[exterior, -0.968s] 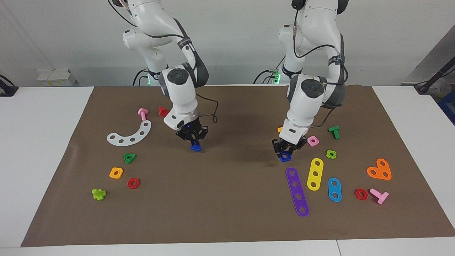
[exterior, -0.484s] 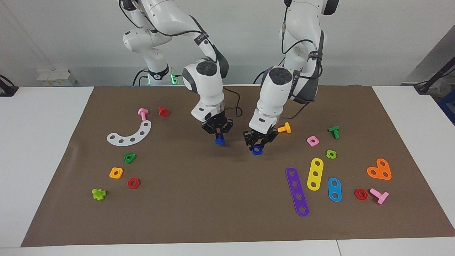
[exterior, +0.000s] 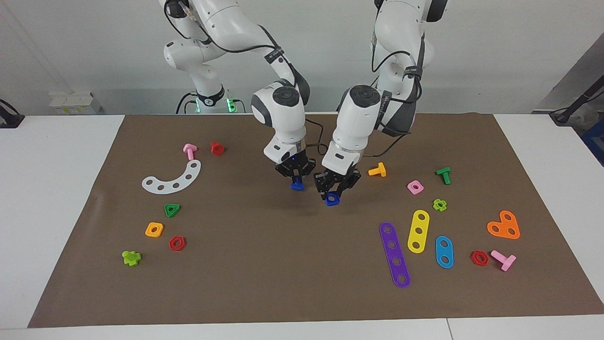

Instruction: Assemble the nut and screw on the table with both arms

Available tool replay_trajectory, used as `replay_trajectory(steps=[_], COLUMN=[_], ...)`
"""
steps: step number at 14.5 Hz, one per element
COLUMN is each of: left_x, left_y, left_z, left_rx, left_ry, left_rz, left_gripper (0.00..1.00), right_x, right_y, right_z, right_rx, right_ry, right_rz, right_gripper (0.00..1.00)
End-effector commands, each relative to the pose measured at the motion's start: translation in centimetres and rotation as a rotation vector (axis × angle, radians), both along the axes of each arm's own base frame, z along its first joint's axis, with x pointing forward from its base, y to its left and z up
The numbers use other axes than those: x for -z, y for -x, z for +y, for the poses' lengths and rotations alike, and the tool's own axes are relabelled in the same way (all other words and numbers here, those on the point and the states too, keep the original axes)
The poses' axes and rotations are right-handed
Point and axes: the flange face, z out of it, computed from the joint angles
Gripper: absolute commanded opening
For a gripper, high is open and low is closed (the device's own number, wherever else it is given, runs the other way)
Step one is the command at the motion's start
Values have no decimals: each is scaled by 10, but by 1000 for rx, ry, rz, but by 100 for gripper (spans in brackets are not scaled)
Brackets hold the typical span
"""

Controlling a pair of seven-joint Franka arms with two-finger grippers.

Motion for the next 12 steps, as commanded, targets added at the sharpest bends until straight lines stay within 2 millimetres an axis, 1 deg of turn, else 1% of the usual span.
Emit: replay_trajectory(steps=[1,2,3,4,6,8,9,10,12], left_x=[9,13,16,12,15,21,26,32,40], left_y=[11,13,12,13,22,36,42,43,59], left_z=[-33,-42,-44,-48,-58,-72,-77,-77,-86], left_rx=[-16,-30,-39,-35,-13,15,24,27,55], left_ry=[23,28,29,34,24,14,6,-10,-43], left_rz=[2,2,5,-3,6,19,29,46,84], left_gripper=[0,0,0,0,0,0,0,0,0], right_x=[-31,-45,-60,-71,-95,-118,-130,-141,-168], right_y=[-9,-12,-14,-16,-18,-17,-16,-15,-17], right_z=[-21,-33,-46,-63,-98,-142,-168,-193,-233], right_rx=[29,43,52,51,33,-1,-24,-39,-52], right_ry=[13,13,17,32,54,71,85,99,102], right_rz=[-16,-22,-26,-17,-1,16,32,52,29], right_gripper=[100,100,100,100,100,100,100,100,100])
